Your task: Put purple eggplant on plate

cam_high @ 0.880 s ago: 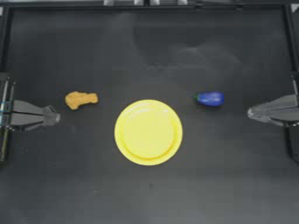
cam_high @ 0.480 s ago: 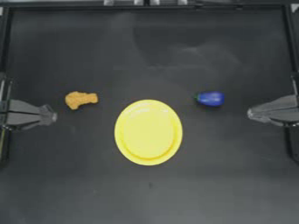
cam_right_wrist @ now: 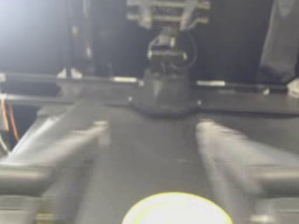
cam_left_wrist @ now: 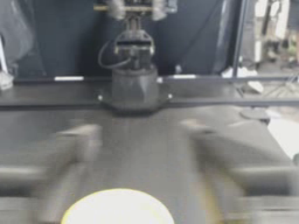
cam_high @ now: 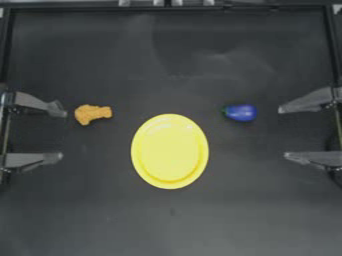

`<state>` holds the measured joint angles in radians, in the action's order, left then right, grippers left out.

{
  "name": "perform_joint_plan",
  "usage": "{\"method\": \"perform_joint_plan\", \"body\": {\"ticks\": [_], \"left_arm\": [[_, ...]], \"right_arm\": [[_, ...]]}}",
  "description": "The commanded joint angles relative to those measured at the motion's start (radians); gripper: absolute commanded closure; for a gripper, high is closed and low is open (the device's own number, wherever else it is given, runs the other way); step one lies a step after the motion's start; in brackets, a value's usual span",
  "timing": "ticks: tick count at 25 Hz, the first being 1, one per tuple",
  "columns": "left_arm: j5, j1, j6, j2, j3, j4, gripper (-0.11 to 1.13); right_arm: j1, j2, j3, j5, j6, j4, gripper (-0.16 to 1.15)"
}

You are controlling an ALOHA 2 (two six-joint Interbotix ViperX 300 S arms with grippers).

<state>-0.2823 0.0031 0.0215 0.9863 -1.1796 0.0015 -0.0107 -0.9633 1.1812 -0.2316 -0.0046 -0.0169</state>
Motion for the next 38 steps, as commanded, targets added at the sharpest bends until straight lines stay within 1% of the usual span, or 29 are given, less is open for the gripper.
{"method": "perform_joint_plan", "body": {"ticks": [1,4,8,14,17,21,25,27,30,38], "left_arm": [[0.008,0.002,0.005,-0.003,0.023,0.002,0.03],[0.014,0.003,0.005,-0.003,0.023,0.000,-0.02],[0.025,0.014,0.005,-0.003,0.018,-0.003,-0.01],[0.049,0.026,0.003,-0.008,0.021,-0.003,-0.01],[0.063,0.034,0.000,-0.009,0.023,-0.003,-0.01],[0.069,0.035,-0.003,-0.008,0.020,-0.003,-0.01],[0.078,0.035,-0.005,-0.009,0.017,-0.005,-0.01],[0.084,0.035,-0.005,-0.009,0.018,-0.003,-0.01],[0.091,0.043,-0.005,-0.011,0.021,-0.003,-0.01],[0.097,0.052,-0.005,-0.011,0.023,-0.003,-0.01]], "right_arm": [[-0.025,0.009,-0.049,0.064,0.000,0.008,0.01],[-0.074,0.012,-0.100,0.198,0.003,0.014,-0.03],[-0.169,0.054,-0.202,0.457,0.000,0.005,-0.03],[-0.308,0.179,-0.345,0.792,-0.017,-0.020,-0.03],[-0.344,0.265,-0.400,0.891,-0.055,-0.020,-0.03],[-0.379,0.370,-0.460,0.957,-0.147,-0.005,-0.03],[-0.422,0.457,-0.491,0.994,-0.225,0.043,-0.03],[-0.434,0.503,-0.497,1.002,-0.264,0.055,-0.03],[-0.439,0.551,-0.497,1.000,-0.285,0.044,-0.03],[-0.442,0.658,-0.491,0.989,-0.288,0.040,-0.03]]}}
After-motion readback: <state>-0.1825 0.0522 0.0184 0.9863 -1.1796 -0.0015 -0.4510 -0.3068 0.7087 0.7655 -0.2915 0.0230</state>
